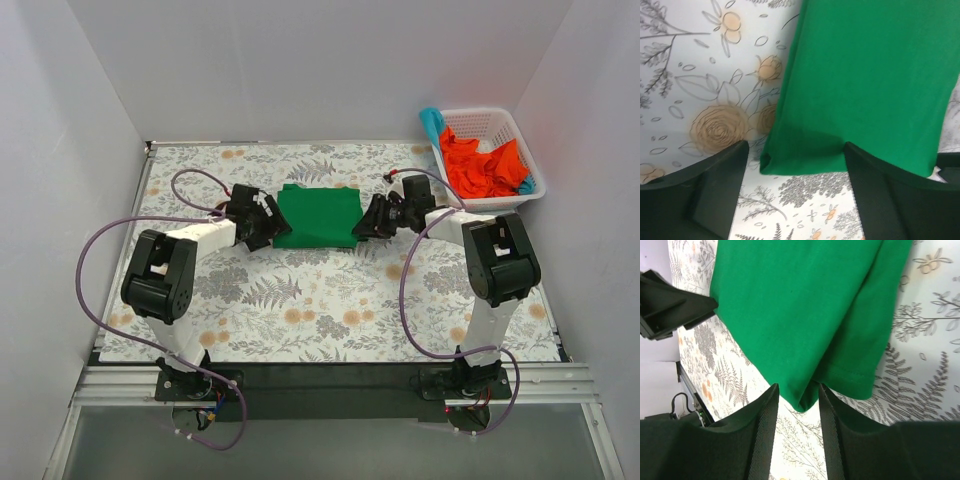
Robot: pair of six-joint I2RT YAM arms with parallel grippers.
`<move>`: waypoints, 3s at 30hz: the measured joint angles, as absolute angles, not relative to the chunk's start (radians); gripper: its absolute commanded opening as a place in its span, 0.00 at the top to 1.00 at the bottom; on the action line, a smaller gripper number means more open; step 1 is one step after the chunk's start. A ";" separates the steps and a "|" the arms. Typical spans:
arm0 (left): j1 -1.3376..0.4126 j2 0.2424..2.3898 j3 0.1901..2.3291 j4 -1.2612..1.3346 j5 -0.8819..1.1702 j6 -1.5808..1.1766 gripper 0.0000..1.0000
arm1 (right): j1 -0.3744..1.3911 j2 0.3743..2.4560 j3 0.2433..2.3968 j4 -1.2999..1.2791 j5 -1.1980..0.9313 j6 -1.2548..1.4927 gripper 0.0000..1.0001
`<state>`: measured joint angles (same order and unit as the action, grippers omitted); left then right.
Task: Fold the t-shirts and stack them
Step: Fold the tshirt
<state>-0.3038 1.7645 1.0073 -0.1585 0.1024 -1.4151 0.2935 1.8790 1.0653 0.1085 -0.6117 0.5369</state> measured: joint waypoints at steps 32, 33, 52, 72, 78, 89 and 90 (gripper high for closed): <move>-0.541 1.203 0.645 -0.398 0.023 -1.615 0.12 | 0.425 1.605 0.987 -0.237 -0.318 0.305 0.33; -0.541 1.226 0.672 -0.405 0.011 -1.607 0.12 | 0.424 1.623 0.999 -0.238 -0.311 0.301 0.33; -0.541 1.474 0.787 -0.393 -0.027 -1.514 0.16 | 0.414 1.823 1.070 -0.175 -0.457 0.321 0.38; -0.444 1.431 0.822 -0.381 -0.035 -1.523 0.31 | 0.394 1.850 0.949 -0.004 -0.662 0.381 0.99; -0.389 1.494 0.918 -0.338 -0.030 -1.483 0.53 | 0.388 1.866 0.925 0.064 -0.707 0.388 0.99; -0.382 1.806 1.058 -0.223 0.015 -1.447 0.68 | 0.347 1.887 0.866 0.179 -0.786 0.401 0.99; -0.378 1.826 1.074 -0.219 0.027 -1.451 0.68 | 0.344 1.887 0.860 0.186 -0.792 0.402 0.99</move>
<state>-0.3779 1.8263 1.0744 -0.2188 0.0273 -1.4509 0.3443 1.8866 0.8604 0.1860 -0.7918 0.4019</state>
